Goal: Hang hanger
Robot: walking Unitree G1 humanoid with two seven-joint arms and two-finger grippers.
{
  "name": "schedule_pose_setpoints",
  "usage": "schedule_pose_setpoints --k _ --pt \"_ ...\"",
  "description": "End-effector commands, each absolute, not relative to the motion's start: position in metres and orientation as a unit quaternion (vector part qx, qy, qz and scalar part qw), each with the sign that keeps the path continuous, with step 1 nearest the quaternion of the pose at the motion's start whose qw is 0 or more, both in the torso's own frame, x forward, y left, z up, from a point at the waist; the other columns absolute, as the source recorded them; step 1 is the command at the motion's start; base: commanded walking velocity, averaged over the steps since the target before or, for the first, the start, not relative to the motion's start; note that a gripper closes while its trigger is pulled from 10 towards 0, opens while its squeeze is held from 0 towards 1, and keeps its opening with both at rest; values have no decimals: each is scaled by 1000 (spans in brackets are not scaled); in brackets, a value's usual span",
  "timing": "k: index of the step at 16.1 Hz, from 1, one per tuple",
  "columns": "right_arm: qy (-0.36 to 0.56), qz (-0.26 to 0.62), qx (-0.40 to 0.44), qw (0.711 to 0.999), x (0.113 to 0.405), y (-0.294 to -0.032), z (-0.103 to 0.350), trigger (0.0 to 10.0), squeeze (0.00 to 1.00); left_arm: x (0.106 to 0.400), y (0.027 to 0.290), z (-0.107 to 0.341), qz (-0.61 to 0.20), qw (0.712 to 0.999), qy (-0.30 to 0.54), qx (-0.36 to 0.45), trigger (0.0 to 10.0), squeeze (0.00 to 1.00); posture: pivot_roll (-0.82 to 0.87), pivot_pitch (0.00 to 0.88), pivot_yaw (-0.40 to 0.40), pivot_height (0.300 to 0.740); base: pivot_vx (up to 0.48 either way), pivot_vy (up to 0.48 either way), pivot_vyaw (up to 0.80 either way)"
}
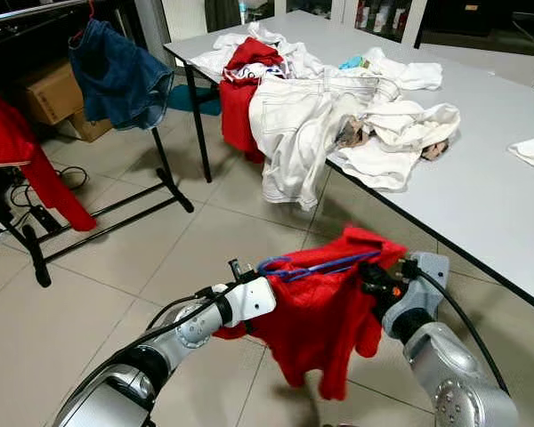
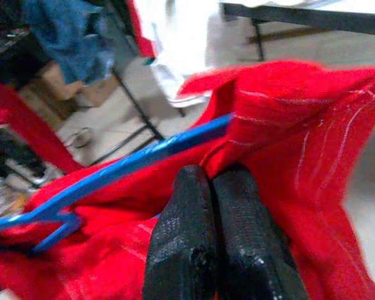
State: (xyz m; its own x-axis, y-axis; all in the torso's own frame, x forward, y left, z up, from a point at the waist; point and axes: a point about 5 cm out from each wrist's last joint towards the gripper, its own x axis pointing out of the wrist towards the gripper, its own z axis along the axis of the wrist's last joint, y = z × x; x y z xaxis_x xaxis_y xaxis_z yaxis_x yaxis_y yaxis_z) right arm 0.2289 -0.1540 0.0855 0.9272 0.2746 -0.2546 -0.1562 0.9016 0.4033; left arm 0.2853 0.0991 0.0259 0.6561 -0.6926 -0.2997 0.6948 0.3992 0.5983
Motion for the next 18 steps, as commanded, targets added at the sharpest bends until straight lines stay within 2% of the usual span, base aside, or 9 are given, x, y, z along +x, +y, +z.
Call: schedule_pose_setpoints --k 1,7,9,11,12,13,15,16,18 --pt "139 170 205 954 227 -139 94 0 0 287 96 30 -414 840 -7 351 10000 0 -180 0 64 740 0 0 0" --pt "106 222 181 952 226 -136 105 0 0 287 92 18 -432 839 73 321 10000 0 -175 0 58 740 0 0 0" --pt "104 208 177 956 229 -138 106 0 0 289 89 20 -434 843 80 307 10000 0 -179 0 61 740 0 0 0" --pt "120 152 155 969 233 -150 97 0 0 293 89 24 -427 848 70 306 10000 0 -179 0 64 740 0 0 0" --pt "128 114 135 976 234 -161 93 1059 0 294 89 25 -425 850 69 304 10000 0 -181 0 66 740 0 0 0" --pt "143 58 120 981 234 -175 87 10000 0 294 90 26 -423 851 68 304 10000 0 -181 0 66 740 0 0 0" --pt "172 -3 91 981 230 -191 78 10000 0 295 91 28 -418 854 65 302 10000 0 -182 0 67 740 0 0 0" --pt "170 -9 84 982 229 -192 79 10000 1000 296 91 28 -416 855 62 302 10000 0 -183 0 67 740 0 0 0" --pt "159 -13 84 984 229 -191 85 10000 1000 296 91 29 -414 857 60 302 10000 0 -183 0 67 740 0 0 0"
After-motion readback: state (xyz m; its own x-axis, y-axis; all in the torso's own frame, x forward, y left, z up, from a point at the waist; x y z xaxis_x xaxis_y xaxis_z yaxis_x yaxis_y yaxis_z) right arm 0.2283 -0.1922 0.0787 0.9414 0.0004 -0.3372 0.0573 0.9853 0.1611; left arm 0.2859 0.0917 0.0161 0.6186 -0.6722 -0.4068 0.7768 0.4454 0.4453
